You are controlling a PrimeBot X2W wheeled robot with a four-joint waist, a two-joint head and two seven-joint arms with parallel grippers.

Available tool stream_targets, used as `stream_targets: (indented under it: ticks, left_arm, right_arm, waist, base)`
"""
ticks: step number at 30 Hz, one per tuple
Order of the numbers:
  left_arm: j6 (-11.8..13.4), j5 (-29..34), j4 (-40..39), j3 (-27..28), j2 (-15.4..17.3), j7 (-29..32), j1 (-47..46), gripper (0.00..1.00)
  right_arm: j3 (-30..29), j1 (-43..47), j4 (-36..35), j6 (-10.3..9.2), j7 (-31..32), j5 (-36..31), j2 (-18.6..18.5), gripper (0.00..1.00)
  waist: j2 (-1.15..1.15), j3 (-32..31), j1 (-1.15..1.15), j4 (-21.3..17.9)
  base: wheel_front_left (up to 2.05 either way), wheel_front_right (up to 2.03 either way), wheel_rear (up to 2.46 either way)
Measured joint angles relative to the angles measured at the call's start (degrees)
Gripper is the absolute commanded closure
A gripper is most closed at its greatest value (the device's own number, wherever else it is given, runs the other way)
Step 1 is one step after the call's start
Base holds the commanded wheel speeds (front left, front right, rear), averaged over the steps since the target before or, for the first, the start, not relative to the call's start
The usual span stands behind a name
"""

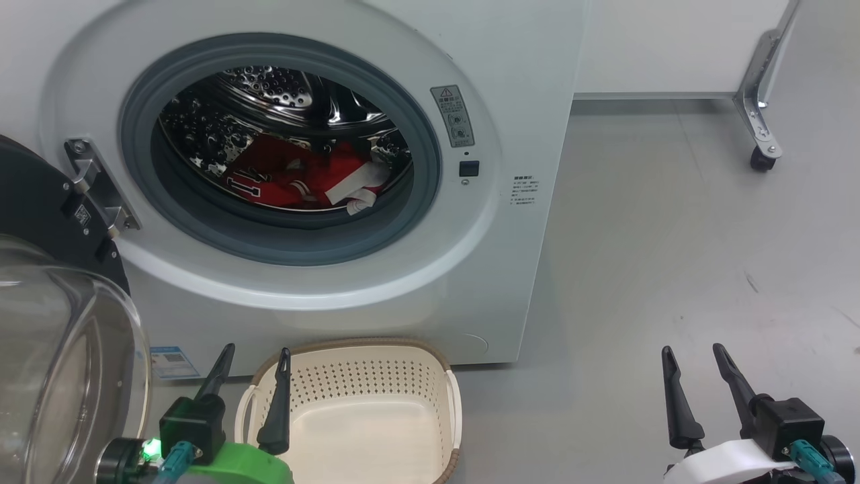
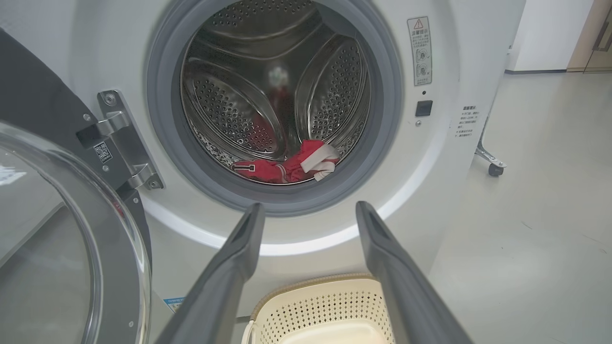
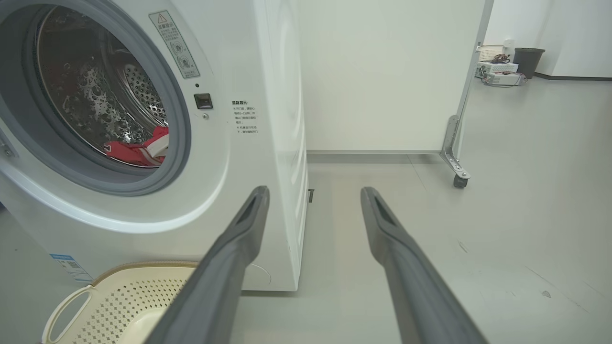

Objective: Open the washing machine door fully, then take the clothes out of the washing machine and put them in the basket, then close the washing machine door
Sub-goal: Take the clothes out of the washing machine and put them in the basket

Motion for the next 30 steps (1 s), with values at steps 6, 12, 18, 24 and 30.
stream_targets:
  ticks: [6,12,18,24,30]
  left_arm:
    - [0.00,-0.07,0.04,-0.03,-0.01,0.00,0.00,0.00]
    - [0.00,-0.07,0.14,-0.02,-0.01,0.00,0.00,0.00]
    - [0.00,-0.08,0.13,-0.03,-0.02,-0.01,-0.01,0.00]
    - [0.00,-0.10,0.14,-0.03,-0.02,-0.08,-0.02,0.00]
    - [0.00,-0.51,0.38,-0.03,-0.07,-0.09,-0.03,0.00]
  right_arm:
    - [-0.01,-0.01,0.00,0.01,0.00,0.00,-0.01,0.00]
    - [0.01,-0.01,0.00,0.02,0.00,0.00,-0.03,0.00]
    - [0.01,-0.02,-0.02,0.02,0.00,0.00,-0.11,0.00]
    - [0.01,-0.03,-0.03,0.02,0.00,0.00,-0.34,0.00]
    - [0.01,-0.04,-0.04,0.02,0.00,0.00,-0.47,0.00]
  waist:
    - [0.00,-0.01,0.00,0.19]
    - [0.00,0.03,0.00,0.29]
    - [0.00,0.29,0.00,0.32]
    - [0.00,0.66,0.00,0.40]
    - [0.00,0.85,0.00,0.40]
  base:
    - [0.56,-0.56,0.00]
    - [0.33,-0.33,0.00]
    - [0.12,-0.12,0.00]
    - [0.00,0.00,0.00]
    - [0.00,0.00,0.00]
